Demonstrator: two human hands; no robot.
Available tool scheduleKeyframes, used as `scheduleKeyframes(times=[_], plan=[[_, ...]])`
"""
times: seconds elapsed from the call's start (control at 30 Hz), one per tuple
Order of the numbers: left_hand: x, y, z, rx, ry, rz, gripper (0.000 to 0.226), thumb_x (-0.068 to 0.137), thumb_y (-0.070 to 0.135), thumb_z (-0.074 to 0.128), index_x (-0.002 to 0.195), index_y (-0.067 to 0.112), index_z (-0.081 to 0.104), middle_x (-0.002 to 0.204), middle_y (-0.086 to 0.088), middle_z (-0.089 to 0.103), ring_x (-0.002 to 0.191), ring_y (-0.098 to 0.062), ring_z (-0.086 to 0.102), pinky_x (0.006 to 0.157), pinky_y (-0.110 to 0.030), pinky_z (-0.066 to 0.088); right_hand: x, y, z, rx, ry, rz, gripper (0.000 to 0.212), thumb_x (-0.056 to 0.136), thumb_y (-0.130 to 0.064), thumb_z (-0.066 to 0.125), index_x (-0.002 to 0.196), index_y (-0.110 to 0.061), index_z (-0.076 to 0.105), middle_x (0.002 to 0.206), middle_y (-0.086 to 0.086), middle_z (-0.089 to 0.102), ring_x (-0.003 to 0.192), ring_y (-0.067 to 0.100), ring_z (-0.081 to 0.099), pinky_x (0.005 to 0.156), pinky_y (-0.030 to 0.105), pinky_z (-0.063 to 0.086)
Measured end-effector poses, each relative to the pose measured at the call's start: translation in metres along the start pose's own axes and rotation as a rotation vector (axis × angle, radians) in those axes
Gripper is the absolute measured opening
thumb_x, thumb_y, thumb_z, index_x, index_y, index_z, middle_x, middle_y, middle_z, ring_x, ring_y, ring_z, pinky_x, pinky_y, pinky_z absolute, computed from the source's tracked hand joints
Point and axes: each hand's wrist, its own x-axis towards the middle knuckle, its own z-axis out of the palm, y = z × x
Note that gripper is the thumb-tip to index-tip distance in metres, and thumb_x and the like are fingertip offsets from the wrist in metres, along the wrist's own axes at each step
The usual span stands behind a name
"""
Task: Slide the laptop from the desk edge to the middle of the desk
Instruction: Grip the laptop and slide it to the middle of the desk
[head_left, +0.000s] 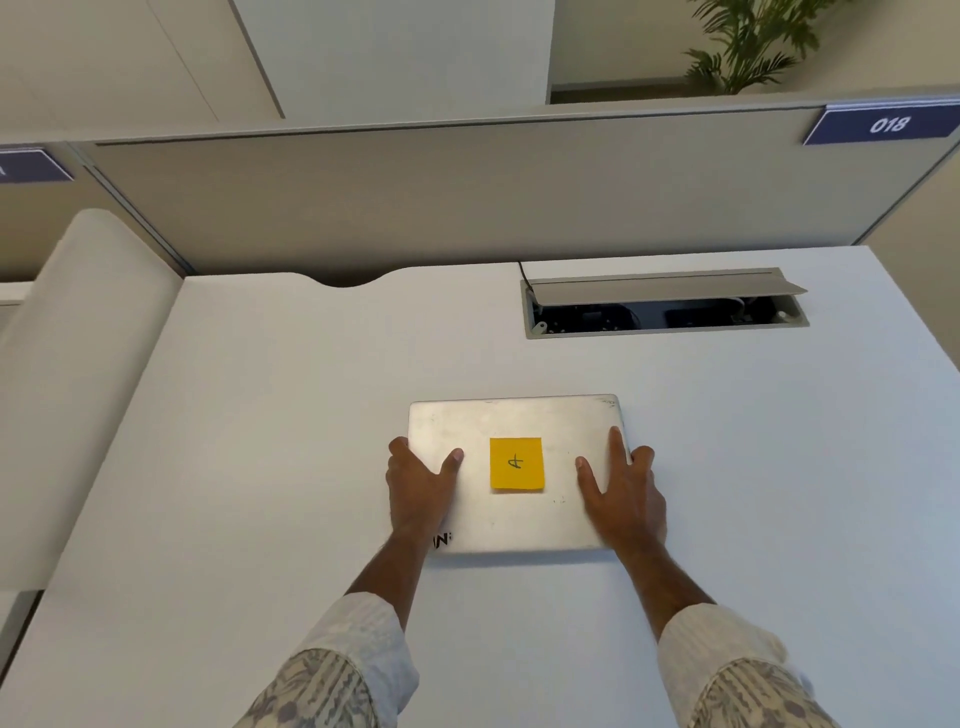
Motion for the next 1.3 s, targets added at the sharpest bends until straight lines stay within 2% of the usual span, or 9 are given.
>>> scheduleKeyframes(times=[0.23, 0.4, 0.77, 1.03, 1.3], plan=[[-0.002, -0.006, 0.000, 0.050, -0.016, 0.004, 0.076, 0.083, 0.046, 0.075, 0.135, 0.007, 0.036, 0.132, -0.014, 0.047, 0.125, -0.033, 0.046, 0.099, -0.046, 0.045, 0.001, 0.001, 0.010, -0.023, 0.026, 0.005, 0.073, 0.094, -0.072, 0.033, 0.152, -0.030, 0.022, 0.117, 0.005, 0.037, 0.100, 0.026, 0.059, 0.073, 0.043, 0.059], [-0.001, -0.005, 0.005, 0.182, -0.044, 0.015, 0.072, 0.091, 0.048, 0.065, 0.136, 0.004, 0.031, 0.137, -0.017, 0.038, 0.131, -0.036, 0.036, 0.104, -0.048, 0.037, 0.002, 0.001, 0.012, -0.034, 0.022, 0.003, 0.075, 0.093, -0.072, 0.031, 0.154, -0.027, 0.024, 0.120, 0.008, 0.038, 0.104, 0.028, 0.058, 0.074, 0.044, 0.057], [0.005, -0.007, 0.004, 0.460, -0.071, 0.115, 0.084, 0.092, 0.058, 0.058, 0.141, -0.005, 0.029, 0.132, -0.018, 0.044, 0.125, -0.037, 0.043, 0.102, -0.048, 0.041, 0.001, 0.000, 0.011, -0.050, 0.013, -0.006, 0.073, 0.096, -0.069, 0.033, 0.154, -0.025, 0.026, 0.123, 0.012, 0.040, 0.108, 0.032, 0.057, 0.076, 0.045, 0.056], [-0.003, -0.012, 0.005, 0.678, -0.007, 0.176, 0.081, 0.095, 0.066, 0.042, 0.137, -0.003, 0.031, 0.124, -0.014, 0.048, 0.106, -0.033, 0.060, 0.078, -0.042, 0.052, -0.001, -0.002, 0.007, -0.057, -0.006, -0.009, 0.075, 0.096, -0.067, 0.034, 0.156, -0.023, 0.025, 0.124, 0.013, 0.038, 0.111, 0.033, 0.055, 0.077, 0.046, 0.055], [-0.002, -0.007, 0.005, 0.824, -0.004, 0.143, 0.089, 0.094, 0.071, 0.034, 0.144, -0.003, 0.026, 0.130, -0.011, 0.046, 0.098, -0.035, 0.064, 0.068, -0.040, 0.050, -0.003, -0.005, 0.007, -0.095, -0.017, -0.010, 0.076, 0.097, -0.066, 0.030, 0.157, -0.021, 0.022, 0.126, 0.015, 0.038, 0.109, 0.033, 0.054, 0.074, 0.044, 0.055]])
